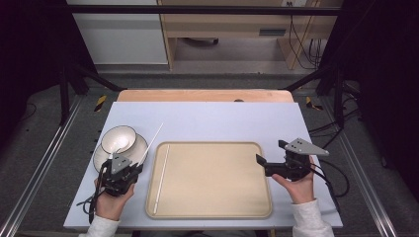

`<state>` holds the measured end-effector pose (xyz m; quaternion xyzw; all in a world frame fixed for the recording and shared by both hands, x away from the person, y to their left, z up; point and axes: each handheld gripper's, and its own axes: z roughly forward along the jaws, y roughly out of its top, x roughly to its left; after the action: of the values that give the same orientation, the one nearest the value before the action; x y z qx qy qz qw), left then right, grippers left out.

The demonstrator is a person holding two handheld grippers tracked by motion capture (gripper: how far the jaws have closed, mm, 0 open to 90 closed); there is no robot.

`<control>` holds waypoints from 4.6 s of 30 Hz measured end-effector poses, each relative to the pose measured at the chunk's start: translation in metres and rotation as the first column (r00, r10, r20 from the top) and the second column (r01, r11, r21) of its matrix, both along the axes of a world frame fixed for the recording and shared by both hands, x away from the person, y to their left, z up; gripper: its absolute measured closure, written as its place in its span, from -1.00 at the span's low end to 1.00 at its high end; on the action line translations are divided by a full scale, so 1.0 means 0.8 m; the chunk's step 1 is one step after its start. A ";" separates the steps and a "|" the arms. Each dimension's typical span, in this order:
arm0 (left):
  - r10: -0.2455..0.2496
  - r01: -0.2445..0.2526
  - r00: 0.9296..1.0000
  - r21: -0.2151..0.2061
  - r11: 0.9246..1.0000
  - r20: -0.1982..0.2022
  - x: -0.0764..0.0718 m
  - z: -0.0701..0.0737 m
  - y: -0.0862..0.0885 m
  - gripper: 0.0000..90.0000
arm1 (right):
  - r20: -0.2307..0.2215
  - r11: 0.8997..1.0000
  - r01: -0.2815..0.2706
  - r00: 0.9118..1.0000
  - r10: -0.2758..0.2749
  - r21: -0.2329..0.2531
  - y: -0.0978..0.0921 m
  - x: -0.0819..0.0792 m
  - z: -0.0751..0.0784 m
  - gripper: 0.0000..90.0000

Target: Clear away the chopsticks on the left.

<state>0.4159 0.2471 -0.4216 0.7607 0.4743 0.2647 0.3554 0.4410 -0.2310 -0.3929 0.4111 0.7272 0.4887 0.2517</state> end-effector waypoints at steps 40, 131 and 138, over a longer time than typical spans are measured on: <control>0.135 -0.124 0.989 -0.167 0.978 0.059 -0.028 -0.007 -0.075 0.87 | 0.000 1.000 -0.007 1.000 0.007 0.026 0.000 -0.003 0.002 -0.86; -0.166 0.177 0.983 -0.190 0.966 0.076 0.003 0.025 -0.025 -0.48 | 0.013 0.999 0.003 1.000 -0.004 0.041 -0.008 -0.006 0.007 -0.87; -0.143 0.161 0.985 -0.230 0.960 0.094 -0.004 0.010 0.010 -0.57 | 0.017 0.999 0.014 1.000 -0.015 0.045 -0.011 -0.005 0.007 -0.88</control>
<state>0.4129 0.2549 -0.4135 0.7363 0.4286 0.2074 0.4808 0.4366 -0.2400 -0.3877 0.4176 0.7107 0.5068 0.2523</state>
